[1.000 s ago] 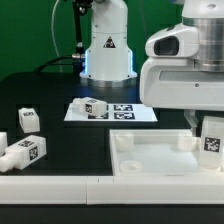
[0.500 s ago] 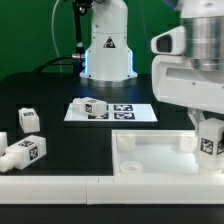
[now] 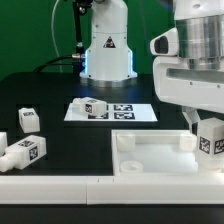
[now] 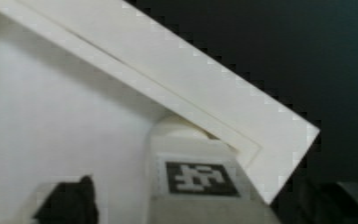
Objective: Assemble square table
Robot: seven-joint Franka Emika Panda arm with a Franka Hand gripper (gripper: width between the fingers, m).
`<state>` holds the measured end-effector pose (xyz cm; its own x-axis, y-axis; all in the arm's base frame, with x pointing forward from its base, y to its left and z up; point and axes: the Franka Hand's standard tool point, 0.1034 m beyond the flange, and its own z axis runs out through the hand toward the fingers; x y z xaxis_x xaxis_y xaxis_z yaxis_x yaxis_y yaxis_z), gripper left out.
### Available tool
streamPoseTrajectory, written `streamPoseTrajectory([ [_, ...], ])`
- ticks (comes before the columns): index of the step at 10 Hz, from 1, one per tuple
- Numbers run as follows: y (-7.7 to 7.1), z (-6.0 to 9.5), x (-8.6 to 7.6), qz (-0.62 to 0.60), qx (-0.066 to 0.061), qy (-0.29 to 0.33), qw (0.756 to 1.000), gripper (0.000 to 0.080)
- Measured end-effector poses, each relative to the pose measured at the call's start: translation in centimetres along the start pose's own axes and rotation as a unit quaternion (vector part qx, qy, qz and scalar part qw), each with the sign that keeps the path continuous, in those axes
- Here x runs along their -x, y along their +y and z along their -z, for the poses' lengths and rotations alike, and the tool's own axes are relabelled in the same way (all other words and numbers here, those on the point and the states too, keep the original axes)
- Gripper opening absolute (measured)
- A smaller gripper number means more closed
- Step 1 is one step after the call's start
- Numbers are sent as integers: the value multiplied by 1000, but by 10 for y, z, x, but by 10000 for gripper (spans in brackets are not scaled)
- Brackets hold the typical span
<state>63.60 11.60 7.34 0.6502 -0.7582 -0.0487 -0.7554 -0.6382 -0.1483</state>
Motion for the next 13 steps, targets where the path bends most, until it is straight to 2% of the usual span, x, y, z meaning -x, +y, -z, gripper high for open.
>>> streamPoseTrajectory([
  [1,-4,4,-2,104,8,14,994,617],
  [2,-5,7,-2,163,13,19,986,617],
  [3,-4,8,0,193,14,18,981,643],
  [5,-3,6,-1,243,16,17,970,648],
  [6,-3,6,-1,294,18,17,956,649],
  [8,-7,12,-1,452,25,22,891,649],
  [9,-6,12,-3,532,29,23,846,649],
  [10,-3,10,-3,558,30,23,829,649],
  [11,-3,10,-3,558,30,23,829,649],
  [13,-3,9,-3,542,30,23,839,384],
])
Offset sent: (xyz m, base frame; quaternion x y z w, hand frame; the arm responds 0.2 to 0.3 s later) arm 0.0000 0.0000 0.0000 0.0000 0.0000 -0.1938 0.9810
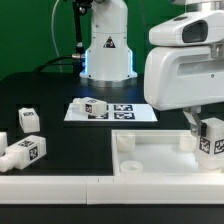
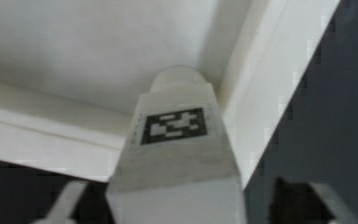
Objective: Assemble square table
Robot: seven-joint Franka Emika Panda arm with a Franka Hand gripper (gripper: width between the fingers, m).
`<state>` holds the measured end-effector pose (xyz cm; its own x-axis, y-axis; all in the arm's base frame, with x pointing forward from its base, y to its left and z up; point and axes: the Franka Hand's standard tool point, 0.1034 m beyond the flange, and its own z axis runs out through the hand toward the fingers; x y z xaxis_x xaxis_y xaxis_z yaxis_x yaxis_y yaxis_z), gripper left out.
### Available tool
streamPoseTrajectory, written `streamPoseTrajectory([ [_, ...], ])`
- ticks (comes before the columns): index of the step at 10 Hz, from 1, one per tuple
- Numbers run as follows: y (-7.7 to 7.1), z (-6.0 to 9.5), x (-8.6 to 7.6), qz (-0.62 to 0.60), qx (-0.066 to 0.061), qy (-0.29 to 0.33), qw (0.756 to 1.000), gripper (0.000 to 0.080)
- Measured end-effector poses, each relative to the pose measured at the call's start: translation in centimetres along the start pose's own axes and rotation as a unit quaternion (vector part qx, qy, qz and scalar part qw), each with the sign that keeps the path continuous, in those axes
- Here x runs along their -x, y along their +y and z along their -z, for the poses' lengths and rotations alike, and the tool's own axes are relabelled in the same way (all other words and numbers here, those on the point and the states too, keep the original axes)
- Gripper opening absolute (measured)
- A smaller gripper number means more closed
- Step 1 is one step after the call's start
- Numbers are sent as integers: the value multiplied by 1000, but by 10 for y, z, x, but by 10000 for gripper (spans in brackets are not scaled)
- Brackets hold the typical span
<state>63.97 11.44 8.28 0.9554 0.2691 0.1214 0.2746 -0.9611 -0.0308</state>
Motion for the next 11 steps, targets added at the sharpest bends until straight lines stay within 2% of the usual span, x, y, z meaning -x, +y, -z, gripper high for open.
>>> streamPoseTrajectory([
  [1,1,0,0,0,1,0,1000,282],
  [3,1,0,0,-69,0,1,998,284],
  [5,2,-1,-1,-205,7,4,979,284],
  [7,4,-2,-2,-372,16,7,928,284],
  [9,8,-2,-1,-498,3,3,867,284],
  [10,8,-2,0,-573,-4,0,819,285],
  [11,8,-2,1,-590,-5,-2,807,285],
])
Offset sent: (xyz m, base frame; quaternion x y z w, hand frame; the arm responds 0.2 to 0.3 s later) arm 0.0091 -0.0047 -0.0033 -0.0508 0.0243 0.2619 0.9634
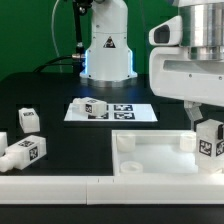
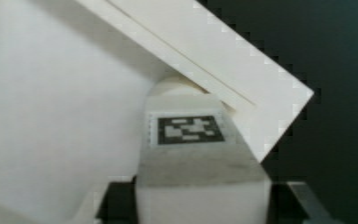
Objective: Assemble square table
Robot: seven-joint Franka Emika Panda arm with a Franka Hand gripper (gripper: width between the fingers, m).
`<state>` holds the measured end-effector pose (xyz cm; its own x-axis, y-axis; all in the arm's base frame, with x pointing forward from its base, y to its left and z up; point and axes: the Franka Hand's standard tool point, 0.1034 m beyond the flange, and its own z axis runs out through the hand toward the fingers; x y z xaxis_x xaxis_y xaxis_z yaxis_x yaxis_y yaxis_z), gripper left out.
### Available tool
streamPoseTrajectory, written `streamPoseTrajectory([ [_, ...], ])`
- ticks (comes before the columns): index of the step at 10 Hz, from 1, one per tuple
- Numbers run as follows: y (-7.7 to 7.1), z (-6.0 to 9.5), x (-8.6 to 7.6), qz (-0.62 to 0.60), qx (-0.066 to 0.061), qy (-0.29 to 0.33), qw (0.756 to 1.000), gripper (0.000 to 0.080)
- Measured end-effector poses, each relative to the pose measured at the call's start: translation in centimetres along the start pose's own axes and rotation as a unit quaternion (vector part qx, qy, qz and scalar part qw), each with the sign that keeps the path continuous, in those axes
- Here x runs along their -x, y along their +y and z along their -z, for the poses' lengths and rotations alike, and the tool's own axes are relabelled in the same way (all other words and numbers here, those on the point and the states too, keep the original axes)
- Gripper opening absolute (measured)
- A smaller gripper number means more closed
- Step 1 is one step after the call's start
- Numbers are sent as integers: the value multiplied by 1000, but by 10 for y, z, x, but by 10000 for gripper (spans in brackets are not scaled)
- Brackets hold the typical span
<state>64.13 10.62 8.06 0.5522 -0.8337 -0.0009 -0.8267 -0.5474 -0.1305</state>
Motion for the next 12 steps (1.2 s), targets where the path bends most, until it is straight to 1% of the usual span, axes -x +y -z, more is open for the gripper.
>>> streamPoseTrajectory([
  [4,1,0,1,-108,1,-3,994,285],
  [6,2,-1,1,-179,-2,-15,984,285],
  [8,1,0,1,-160,-1,-16,987,285],
  [9,-1,1,1,-107,-1,-16,994,366],
  [10,-2,2,1,-36,-2,-15,999,502],
  [11,-5,3,1,79,3,-9,997,502],
  [12,-6,3,2,137,2,-9,991,617],
])
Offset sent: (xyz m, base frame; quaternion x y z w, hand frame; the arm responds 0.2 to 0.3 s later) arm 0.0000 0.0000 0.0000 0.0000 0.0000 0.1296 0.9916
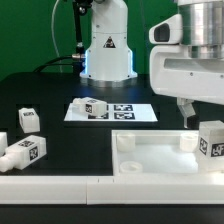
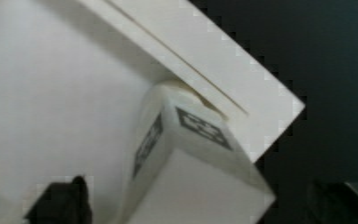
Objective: Assemble square table
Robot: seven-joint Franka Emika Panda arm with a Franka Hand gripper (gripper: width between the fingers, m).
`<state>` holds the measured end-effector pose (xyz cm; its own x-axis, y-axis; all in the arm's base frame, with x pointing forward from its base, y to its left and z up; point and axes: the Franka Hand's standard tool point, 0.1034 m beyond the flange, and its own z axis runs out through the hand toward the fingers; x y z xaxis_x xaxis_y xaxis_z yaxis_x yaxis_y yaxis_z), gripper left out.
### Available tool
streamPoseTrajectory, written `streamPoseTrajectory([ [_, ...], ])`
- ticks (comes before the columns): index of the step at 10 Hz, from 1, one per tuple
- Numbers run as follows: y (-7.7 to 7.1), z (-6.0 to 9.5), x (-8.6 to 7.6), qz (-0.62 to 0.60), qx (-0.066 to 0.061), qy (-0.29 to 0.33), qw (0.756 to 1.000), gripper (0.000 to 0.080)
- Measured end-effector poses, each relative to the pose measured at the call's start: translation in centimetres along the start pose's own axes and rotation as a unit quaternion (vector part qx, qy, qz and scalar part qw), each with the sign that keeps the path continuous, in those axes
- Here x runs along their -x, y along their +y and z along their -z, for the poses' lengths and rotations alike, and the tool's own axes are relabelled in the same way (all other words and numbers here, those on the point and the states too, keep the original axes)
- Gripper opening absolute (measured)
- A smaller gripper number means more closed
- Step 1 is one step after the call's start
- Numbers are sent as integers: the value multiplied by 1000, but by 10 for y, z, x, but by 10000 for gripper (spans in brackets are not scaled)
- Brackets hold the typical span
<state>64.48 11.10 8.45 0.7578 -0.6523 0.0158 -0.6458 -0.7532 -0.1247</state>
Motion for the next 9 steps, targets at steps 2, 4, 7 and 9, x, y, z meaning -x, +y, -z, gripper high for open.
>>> streamPoseTrajectory([
  [2,1,0,-1,56,1,1,998,641],
  [4,2,-1,-1,134,3,1,991,648],
  [7,0,-4,1,246,15,6,969,649],
  [9,0,-4,1,229,14,6,973,530],
])
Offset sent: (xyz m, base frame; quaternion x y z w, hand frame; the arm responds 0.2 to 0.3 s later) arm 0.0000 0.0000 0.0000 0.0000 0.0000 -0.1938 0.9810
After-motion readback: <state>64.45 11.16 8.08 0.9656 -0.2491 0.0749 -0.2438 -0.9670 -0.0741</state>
